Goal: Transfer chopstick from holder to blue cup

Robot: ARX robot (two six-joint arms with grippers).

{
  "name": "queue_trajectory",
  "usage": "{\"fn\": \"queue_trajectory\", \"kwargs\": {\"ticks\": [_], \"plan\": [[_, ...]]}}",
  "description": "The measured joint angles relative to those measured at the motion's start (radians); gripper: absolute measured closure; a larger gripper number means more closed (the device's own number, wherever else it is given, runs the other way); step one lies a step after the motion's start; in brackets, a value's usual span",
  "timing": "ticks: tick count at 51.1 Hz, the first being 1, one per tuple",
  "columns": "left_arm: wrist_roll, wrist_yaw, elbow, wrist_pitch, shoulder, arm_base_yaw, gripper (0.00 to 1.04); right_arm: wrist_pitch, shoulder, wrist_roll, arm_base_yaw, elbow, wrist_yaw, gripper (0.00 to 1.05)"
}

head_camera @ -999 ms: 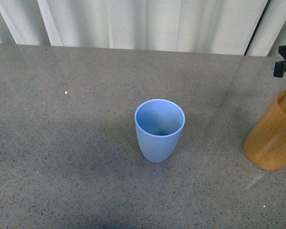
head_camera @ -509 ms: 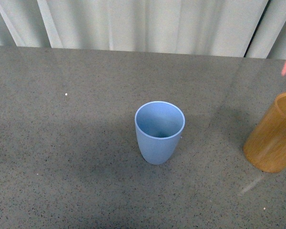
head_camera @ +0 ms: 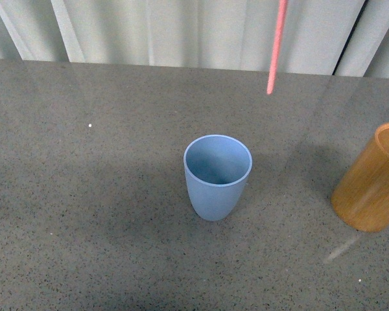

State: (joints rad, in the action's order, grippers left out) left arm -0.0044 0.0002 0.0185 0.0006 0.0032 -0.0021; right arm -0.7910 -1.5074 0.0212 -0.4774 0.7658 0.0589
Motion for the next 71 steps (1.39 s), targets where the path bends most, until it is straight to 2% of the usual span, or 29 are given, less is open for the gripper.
{"fn": "queue_trajectory", "kwargs": {"ticks": [15, 46, 51, 54, 57, 71], "plan": [[0.000, 0.000, 0.000, 0.000, 0.000, 0.000, 0.07, -0.066, -0.111, -0.030, -0.089, -0.018, -0.032, 1.03], [0.000, 0.000, 0.000, 0.000, 0.000, 0.000, 0.07, -0.185, -0.288, -0.063, -0.113, -0.085, -0.068, 1.03], [0.000, 0.000, 0.000, 0.000, 0.000, 0.000, 0.07, -0.183, -0.297, -0.064, -0.114, -0.087, -0.077, 0.87], [0.000, 0.000, 0.000, 0.000, 0.000, 0.000, 0.07, -0.173, -0.291, -0.073, -0.113, -0.087, -0.083, 0.73], [0.000, 0.000, 0.000, 0.000, 0.000, 0.000, 0.07, -0.148, -0.272, -0.080, -0.111, -0.087, -0.096, 0.63], [0.000, 0.000, 0.000, 0.000, 0.000, 0.000, 0.07, -0.024, -0.043, -0.087, -0.048, -0.117, -0.154, 0.22]]}}
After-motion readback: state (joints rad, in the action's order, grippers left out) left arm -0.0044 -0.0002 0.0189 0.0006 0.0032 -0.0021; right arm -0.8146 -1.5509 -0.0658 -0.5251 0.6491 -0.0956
